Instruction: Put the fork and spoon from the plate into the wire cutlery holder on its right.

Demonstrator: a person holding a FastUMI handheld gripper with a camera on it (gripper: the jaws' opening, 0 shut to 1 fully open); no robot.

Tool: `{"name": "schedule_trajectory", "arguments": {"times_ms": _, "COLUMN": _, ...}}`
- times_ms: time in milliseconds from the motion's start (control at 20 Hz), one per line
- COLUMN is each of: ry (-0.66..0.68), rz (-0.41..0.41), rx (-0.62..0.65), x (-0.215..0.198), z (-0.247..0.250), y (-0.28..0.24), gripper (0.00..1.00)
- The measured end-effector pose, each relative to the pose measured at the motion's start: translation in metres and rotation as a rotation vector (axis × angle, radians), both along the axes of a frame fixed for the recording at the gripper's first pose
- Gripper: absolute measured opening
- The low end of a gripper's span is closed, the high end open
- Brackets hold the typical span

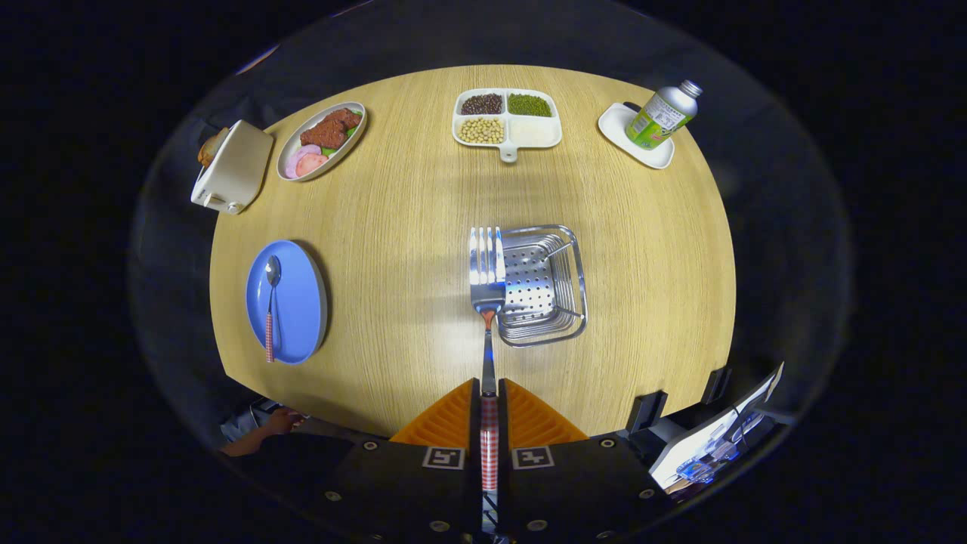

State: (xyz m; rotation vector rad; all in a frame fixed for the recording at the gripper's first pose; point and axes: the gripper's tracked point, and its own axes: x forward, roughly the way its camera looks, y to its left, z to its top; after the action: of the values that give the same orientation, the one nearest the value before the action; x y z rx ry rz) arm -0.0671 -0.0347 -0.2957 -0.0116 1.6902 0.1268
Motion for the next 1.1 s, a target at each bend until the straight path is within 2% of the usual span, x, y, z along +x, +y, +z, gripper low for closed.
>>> {"name": "schedule_trajectory", "arguments": {"times_ms": 450, "ry": 0.251, "rz": 0.041, "rx": 0.07, "x": 0.001, "z": -0.013, "y": -0.03, "gripper": 0.08}}
{"name": "schedule_trajectory", "arguments": {"times_ms": 700, "ry": 0.376, "rz": 0.097, "rx": 0.083, "x": 0.005, "z": -0.02, "y": -0.038, "gripper": 0.08}}
{"name": "schedule_trajectory", "arguments": {"times_ms": 1000, "ry": 0.453, "rz": 0.191, "rx": 0.083, "x": 0.017, "z": -0.023, "y": -0.038, "gripper": 0.11}}
{"name": "schedule_trajectory", "arguments": {"times_ms": 1100, "ry": 0.455, "rz": 0.198, "rx": 0.071, "x": 0.023, "z": -0.025, "y": -0.039, "gripper": 0.12}}
